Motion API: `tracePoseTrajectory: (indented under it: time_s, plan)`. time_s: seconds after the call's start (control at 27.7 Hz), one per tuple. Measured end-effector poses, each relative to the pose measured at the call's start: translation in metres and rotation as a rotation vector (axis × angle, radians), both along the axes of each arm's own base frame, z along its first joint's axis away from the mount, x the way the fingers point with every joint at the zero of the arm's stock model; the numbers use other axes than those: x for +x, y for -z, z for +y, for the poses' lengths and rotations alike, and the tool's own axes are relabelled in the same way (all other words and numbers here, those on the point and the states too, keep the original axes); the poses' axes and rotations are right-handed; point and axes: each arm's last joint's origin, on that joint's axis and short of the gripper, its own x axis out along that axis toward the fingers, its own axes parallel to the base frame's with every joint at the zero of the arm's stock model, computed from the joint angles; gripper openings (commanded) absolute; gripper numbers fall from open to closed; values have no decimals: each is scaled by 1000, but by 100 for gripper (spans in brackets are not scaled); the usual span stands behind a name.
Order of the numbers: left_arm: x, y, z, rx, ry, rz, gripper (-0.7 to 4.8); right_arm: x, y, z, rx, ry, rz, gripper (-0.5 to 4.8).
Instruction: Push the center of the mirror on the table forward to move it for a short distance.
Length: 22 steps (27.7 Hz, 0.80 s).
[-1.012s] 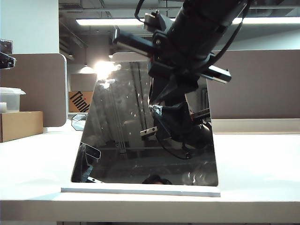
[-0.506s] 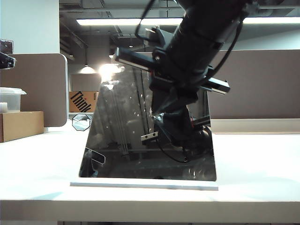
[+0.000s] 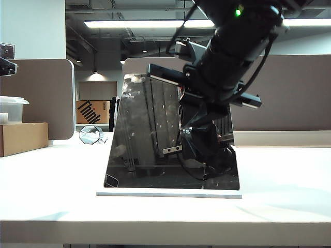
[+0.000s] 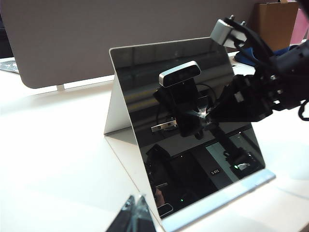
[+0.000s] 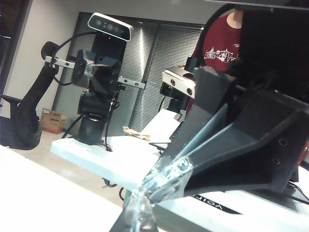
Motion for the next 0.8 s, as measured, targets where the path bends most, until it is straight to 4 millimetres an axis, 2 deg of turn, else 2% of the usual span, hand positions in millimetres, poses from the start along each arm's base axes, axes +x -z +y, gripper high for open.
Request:
tracePoseTrajectory:
  time_s: [0.29,0.51,0.8]
  plan:
    - [0,0,0,0,0,-1,-5,14,7,2,3,-11,-3,-5]
    - [0,0,0,0,0,0,-5,34,-1,18,-9,-32,-42,-5]
    - [0,0,0,0,0,0,-5,65,-4,26,-19,-14,-68,-5]
